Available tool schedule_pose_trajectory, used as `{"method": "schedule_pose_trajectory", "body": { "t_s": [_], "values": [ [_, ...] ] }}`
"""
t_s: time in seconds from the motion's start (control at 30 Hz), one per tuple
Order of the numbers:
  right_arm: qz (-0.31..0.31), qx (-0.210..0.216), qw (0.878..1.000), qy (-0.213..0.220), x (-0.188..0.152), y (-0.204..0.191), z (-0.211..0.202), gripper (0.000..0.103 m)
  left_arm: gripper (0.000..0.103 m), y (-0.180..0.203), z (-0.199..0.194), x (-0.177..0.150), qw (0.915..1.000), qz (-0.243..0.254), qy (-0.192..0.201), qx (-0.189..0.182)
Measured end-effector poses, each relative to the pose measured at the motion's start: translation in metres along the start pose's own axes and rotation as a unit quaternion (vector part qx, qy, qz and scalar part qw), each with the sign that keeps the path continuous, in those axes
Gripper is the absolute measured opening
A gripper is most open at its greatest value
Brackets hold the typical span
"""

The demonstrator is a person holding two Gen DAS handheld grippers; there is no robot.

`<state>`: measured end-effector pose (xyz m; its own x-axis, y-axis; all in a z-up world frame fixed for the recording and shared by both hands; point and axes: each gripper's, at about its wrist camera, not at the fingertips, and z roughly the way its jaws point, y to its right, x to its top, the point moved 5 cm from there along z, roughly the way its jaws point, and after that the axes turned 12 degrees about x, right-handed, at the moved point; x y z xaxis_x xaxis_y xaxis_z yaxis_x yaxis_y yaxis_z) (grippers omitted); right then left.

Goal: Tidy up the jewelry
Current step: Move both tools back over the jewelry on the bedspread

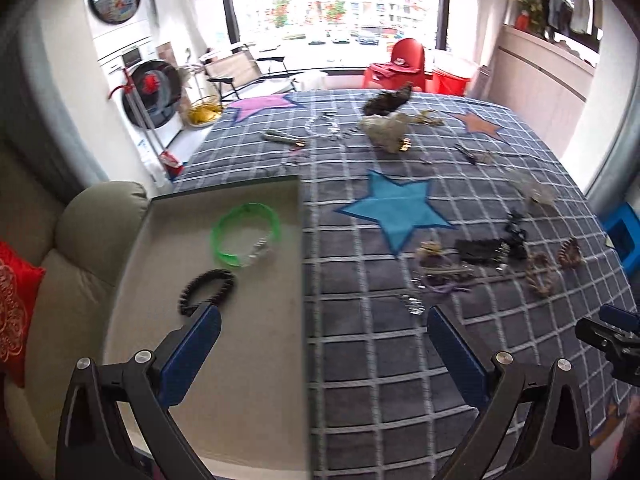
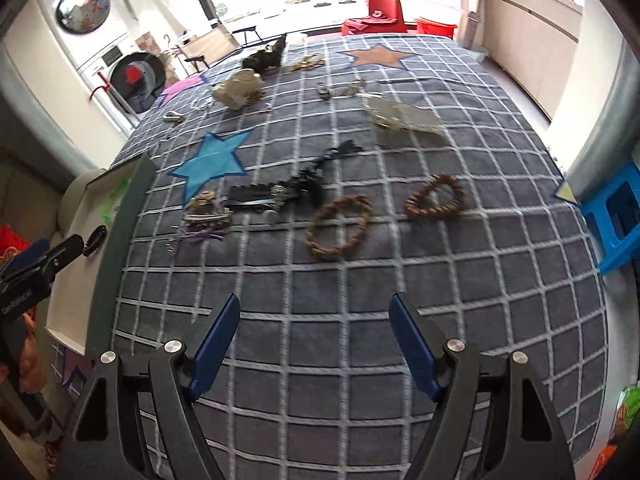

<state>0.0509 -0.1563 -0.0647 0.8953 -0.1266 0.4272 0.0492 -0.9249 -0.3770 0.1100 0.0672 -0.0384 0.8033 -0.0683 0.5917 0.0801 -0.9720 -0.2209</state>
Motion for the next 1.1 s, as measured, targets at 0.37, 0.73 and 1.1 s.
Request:
{"method": "schedule_pose_trajectory", "body": {
  "t_s": [0.37, 0.73, 1.1],
  "values": [
    [0.034, -0.005, 0.999, 0.005, -0.009, 0.04, -0.003, 0.08, 0.103, 0.047, 0.019, 0.001, 0.9995, 0.011, -0.022, -0.023],
    [0.024, -0.01, 1.0, 0.002, 0.001, 0.041, 0.018, 0.08, 0.096, 0.067, 0.043, 0.01, 0.9982, 0.032, -0.036, -0.036],
    [-0.016, -0.025, 1.0, -0.009, 0.021, 0.025, 0.052, 0.079, 0.075, 0.072, 0.08, 0.027, 0.9953, 0.021, -0.069, -0.064]
  ]
}}
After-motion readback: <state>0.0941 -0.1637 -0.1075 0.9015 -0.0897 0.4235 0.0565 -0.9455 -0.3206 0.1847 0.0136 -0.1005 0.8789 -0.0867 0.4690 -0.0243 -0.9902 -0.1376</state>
